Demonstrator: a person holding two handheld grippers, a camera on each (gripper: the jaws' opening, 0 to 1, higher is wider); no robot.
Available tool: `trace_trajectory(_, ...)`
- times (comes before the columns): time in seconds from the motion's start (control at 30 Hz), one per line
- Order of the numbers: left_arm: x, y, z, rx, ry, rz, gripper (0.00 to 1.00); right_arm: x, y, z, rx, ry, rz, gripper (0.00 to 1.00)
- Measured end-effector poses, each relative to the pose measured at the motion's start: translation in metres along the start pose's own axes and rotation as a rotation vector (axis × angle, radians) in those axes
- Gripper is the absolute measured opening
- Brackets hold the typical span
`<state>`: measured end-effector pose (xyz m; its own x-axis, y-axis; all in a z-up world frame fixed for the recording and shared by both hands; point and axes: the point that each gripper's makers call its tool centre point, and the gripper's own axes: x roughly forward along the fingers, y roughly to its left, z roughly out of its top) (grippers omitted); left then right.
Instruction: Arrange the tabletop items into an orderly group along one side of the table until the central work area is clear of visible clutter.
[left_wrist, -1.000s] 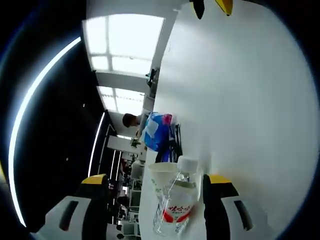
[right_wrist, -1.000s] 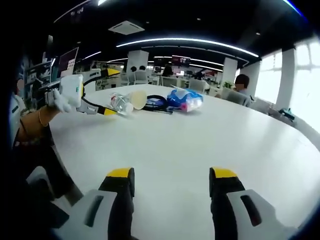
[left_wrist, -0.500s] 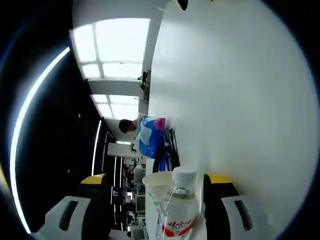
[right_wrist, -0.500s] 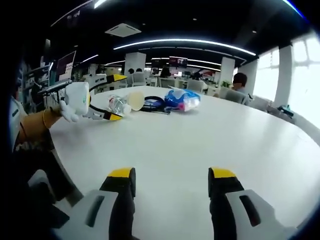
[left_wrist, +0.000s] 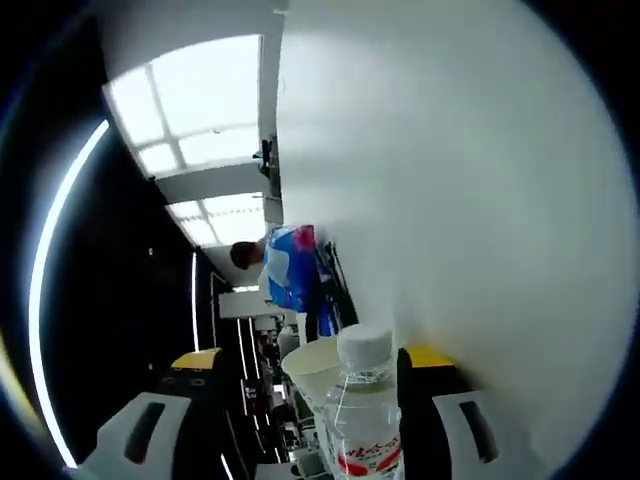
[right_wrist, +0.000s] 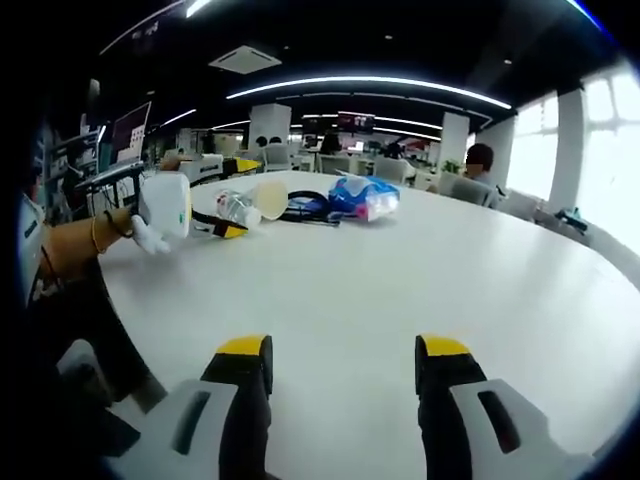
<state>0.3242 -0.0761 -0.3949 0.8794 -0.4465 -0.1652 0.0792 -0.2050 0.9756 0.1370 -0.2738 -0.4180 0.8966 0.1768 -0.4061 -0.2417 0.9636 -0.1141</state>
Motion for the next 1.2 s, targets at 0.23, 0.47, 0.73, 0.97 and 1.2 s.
trace_trajectory(0.23,0.003,0.000,0.001,0.024,0.002,0.002,0.58,0.001,0.000,-0.003,0.005,0.012,-0.003,0.55)
trace_trajectory(0.47,0.003,-0.023,0.005,-0.057,-0.009,-0.075,0.28,0.001,-0.002,-0.004,0.038,0.014,-0.009,0.56)
trace_trajectory(0.73,0.003,-0.029,0.005,-0.084,-0.008,-0.088,0.21,0.001,0.001,-0.007,0.052,0.016,0.005,0.55)
trace_trajectory(0.97,0.003,-0.026,0.005,-0.094,-0.024,-0.063,0.21,0.002,0.003,-0.007,0.062,0.020,0.014,0.55)
trace_trajectory(1.2,0.000,-0.026,0.004,-0.086,-0.033,-0.051,0.20,0.001,0.004,-0.004,0.069,0.010,0.022,0.55)
